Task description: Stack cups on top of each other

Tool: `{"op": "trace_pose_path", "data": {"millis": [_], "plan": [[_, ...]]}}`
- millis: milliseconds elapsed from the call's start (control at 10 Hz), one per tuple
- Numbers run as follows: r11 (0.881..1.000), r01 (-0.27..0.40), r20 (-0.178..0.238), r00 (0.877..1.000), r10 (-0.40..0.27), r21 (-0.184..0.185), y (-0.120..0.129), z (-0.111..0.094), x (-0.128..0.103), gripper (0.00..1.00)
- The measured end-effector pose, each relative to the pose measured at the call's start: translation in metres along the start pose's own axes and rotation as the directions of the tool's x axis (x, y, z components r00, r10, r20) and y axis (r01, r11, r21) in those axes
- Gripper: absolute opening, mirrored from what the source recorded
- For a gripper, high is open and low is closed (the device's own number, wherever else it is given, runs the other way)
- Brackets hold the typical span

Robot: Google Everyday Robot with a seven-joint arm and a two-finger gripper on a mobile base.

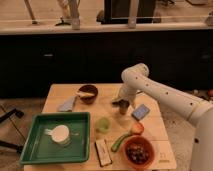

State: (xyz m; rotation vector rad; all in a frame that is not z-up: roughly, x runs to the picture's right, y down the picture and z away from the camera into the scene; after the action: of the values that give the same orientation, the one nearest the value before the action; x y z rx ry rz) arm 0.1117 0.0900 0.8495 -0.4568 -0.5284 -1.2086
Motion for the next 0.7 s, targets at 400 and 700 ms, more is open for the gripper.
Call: {"op": "trace_pose_path", "data": {"millis": [400,700], "plan": [[0.999,0.042,0.038,0.998,-0.041,-0.004,0.001,0.015,0.014,0.8],[0.999,0.039,0.066,0.997,-0.038,-0.001,0.007,0.023,0.022,0.8]]}}
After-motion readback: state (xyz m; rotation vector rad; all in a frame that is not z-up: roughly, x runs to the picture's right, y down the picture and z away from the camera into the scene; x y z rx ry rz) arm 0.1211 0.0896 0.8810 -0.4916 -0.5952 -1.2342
